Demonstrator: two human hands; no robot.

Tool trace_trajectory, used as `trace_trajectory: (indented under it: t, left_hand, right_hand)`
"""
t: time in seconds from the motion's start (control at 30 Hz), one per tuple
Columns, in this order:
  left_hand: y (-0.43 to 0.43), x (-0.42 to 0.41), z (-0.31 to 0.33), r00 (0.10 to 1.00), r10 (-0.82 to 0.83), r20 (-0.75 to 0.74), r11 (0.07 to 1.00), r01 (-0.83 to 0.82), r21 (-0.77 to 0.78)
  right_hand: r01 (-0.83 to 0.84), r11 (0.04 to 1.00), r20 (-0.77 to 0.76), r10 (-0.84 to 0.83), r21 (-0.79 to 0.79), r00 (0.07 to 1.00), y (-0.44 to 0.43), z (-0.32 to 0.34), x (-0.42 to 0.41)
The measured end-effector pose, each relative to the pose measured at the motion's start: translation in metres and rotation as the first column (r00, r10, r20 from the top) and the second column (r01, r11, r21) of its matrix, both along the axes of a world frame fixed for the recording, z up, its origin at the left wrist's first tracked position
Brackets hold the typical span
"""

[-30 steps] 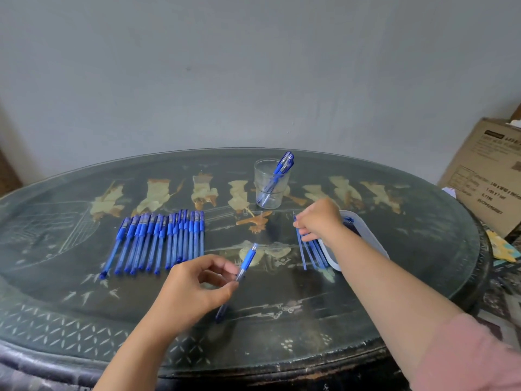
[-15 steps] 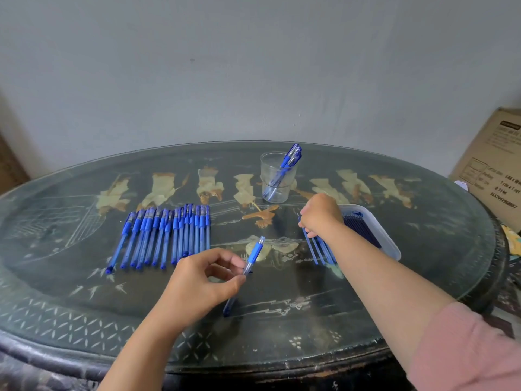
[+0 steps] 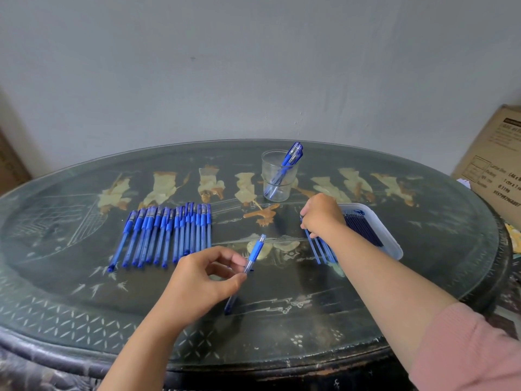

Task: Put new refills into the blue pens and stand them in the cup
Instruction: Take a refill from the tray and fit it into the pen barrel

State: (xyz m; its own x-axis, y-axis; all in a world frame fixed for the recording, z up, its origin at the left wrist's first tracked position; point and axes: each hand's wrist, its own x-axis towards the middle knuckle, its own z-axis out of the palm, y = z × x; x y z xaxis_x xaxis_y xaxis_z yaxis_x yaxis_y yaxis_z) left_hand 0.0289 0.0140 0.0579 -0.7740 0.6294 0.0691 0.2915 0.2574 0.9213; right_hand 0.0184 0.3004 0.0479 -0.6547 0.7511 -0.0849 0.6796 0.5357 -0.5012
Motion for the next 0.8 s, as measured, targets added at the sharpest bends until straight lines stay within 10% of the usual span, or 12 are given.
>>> trace_trajectory:
  t: [0.8]
  left_hand:
    - [-0.001,0.003,0.000,1.000,0.010,-0.001,0.999,-0.010,0.042]
  right_hand:
    - [0.135,0.991,-0.211,-0.133,-0.003,0.968,0.037,0.021,0.067]
